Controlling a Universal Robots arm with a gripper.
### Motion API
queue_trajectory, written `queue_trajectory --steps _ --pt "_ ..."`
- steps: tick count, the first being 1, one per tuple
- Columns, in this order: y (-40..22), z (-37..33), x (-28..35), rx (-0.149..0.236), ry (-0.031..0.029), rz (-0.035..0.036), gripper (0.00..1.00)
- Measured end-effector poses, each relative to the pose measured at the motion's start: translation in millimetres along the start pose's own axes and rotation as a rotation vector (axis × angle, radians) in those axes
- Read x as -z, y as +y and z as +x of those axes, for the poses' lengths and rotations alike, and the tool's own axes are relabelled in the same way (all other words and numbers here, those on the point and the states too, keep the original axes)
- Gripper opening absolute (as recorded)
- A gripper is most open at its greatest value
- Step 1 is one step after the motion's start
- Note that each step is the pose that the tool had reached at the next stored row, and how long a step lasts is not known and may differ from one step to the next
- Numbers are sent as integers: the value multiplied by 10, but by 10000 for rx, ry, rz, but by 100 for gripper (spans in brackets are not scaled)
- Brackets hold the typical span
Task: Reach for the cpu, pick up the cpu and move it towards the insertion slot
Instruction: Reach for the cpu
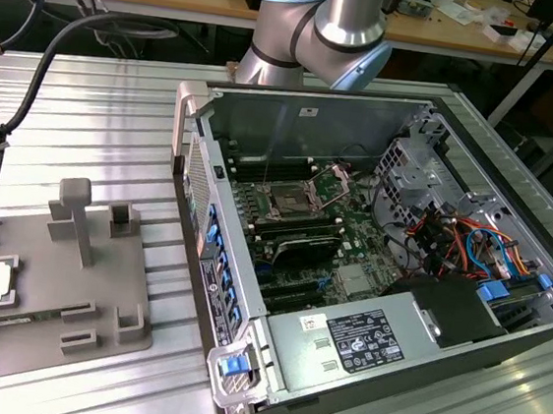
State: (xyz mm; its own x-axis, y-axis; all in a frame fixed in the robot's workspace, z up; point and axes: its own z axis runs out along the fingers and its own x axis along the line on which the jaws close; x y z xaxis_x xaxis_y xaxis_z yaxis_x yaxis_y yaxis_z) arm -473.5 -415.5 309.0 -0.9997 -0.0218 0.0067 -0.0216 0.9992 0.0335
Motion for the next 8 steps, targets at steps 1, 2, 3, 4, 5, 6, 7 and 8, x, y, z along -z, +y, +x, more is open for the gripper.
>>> queue_trajectory --steps 1,2,3,4,5,6,7,8 --pt "0 1 0 -1 1 2 53" --pt "1 1 0 -3 0 2 53" --pt "1 1 0 -2 0 3 53" --pt "1 1 0 -3 -1 3 53" --pt "1 1 -1 -3 -1 3 53" --pt "1 1 0 -3 -1 4 53" --pt "1 1 -1 -2 -1 4 53" --pt "1 1 -1 -3 -1 4 53"
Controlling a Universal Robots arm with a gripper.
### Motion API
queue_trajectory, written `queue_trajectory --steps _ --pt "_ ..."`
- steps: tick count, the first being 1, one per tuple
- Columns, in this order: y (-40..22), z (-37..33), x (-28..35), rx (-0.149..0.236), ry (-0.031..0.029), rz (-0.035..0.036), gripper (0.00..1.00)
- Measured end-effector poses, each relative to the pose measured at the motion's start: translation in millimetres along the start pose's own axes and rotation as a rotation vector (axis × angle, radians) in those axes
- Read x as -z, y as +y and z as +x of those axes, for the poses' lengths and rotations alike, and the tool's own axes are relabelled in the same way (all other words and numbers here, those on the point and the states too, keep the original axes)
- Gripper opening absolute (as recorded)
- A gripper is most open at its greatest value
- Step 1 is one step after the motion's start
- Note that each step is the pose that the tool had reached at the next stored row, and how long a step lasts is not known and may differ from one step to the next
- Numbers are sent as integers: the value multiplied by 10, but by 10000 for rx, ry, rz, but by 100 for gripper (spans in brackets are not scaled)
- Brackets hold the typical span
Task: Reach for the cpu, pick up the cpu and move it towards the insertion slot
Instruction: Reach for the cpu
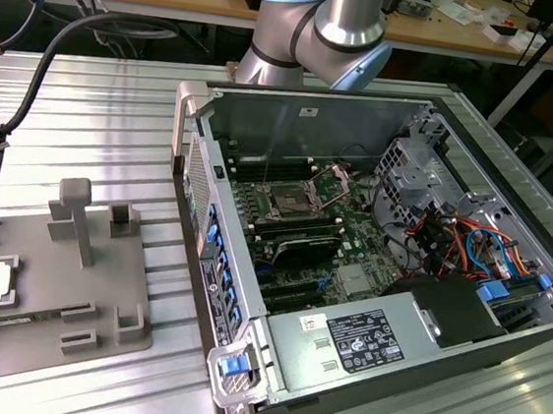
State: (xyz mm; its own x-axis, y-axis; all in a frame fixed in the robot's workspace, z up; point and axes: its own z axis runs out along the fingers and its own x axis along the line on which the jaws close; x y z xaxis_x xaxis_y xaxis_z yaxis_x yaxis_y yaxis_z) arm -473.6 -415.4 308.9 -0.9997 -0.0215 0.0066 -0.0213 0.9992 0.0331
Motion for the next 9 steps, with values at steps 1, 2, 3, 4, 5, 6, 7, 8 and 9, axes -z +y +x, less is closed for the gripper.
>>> queue_trajectory --steps 1,2,3,4,5,6,7,8,9 --pt "0 0 0 0 0 0 53" --pt "0 0 0 0 0 1 53" --pt "0 0 0 0 0 2 53" --pt "0 0 0 0 0 2 53" --pt "0 0 0 0 0 4 53" --pt "0 0 0 0 0 4 53" --pt "0 0 0 0 1 4 54" --pt "0 0 0 0 0 5 66" --pt "0 0 -2 0 1 5 66"
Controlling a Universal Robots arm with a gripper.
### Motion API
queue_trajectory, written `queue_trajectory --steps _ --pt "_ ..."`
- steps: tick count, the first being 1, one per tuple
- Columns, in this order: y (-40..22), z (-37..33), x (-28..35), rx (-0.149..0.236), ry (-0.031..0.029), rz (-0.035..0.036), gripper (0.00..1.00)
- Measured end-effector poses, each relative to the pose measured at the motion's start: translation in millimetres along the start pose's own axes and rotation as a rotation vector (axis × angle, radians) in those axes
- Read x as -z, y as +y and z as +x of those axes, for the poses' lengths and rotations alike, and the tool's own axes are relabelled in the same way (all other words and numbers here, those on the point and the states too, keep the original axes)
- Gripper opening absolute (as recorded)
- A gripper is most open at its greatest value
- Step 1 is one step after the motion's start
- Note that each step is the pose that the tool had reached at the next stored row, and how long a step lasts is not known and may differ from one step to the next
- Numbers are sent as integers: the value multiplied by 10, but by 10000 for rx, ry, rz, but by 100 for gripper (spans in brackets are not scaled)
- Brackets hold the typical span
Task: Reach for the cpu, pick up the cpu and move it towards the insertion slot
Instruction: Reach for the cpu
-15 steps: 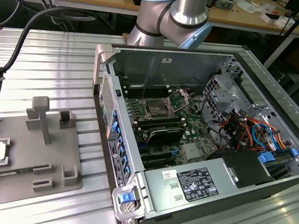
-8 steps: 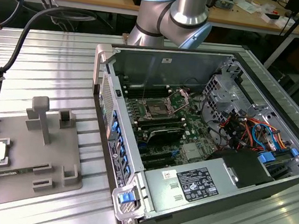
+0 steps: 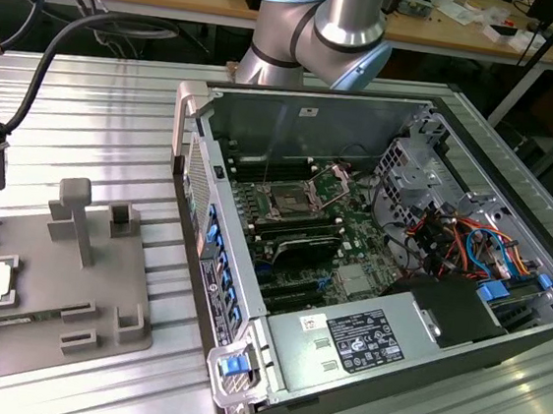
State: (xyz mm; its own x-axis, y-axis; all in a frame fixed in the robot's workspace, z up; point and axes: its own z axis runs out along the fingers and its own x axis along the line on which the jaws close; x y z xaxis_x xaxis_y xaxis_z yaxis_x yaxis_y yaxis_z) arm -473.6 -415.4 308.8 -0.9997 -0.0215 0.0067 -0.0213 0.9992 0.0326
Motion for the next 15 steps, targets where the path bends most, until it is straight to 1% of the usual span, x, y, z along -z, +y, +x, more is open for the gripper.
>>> queue_trajectory --steps 2,5,6,8,9,15 --pt "0 0 -11 0 -2 -1 66" --pt "-2 0 -73 0 -2 -1 66" --pt "-4 0 -106 -1 -2 0 66" --pt "-17 0 -193 -1 -2 0 66" --pt "-18 0 -210 -1 -3 -1 66" --pt "-19 -1 -225 0 -1 2 66"
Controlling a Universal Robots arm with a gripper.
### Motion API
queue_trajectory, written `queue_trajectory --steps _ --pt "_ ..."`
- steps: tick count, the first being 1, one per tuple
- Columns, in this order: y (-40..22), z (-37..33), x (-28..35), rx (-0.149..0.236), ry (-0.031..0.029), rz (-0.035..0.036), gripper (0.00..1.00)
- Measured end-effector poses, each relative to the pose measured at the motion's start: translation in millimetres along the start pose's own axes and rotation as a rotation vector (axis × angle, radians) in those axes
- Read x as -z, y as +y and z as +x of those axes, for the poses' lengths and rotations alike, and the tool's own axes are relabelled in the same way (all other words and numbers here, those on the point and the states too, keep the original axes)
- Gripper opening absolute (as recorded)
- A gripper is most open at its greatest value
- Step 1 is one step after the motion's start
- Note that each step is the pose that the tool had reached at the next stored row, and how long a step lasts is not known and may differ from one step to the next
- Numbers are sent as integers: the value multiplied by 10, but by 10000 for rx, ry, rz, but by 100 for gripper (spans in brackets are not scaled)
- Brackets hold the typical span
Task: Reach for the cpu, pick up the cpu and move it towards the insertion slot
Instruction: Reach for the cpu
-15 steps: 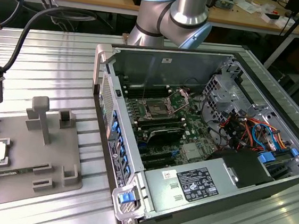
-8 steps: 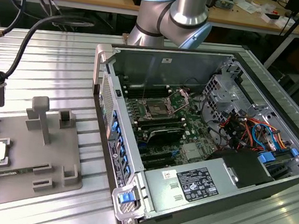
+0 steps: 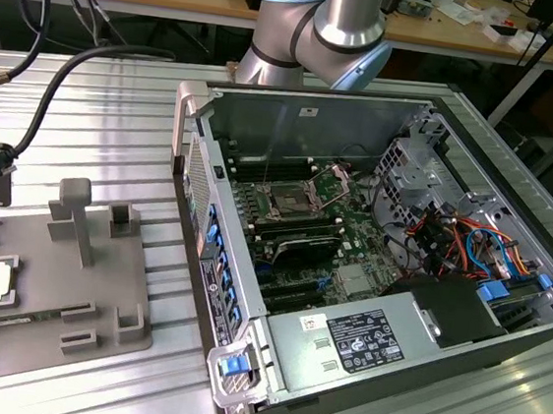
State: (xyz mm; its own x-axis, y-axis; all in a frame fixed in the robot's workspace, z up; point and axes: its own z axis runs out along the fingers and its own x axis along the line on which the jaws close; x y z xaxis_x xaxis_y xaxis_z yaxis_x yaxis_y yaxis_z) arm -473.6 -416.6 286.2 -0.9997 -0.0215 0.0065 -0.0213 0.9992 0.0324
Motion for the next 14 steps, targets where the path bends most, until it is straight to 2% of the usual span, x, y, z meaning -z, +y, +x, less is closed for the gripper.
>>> queue_trajectory --steps 10,14 --pt "0 -1 -14 0 -6 -1 66" --pt "-15 -24 -128 1 -1 0 66"
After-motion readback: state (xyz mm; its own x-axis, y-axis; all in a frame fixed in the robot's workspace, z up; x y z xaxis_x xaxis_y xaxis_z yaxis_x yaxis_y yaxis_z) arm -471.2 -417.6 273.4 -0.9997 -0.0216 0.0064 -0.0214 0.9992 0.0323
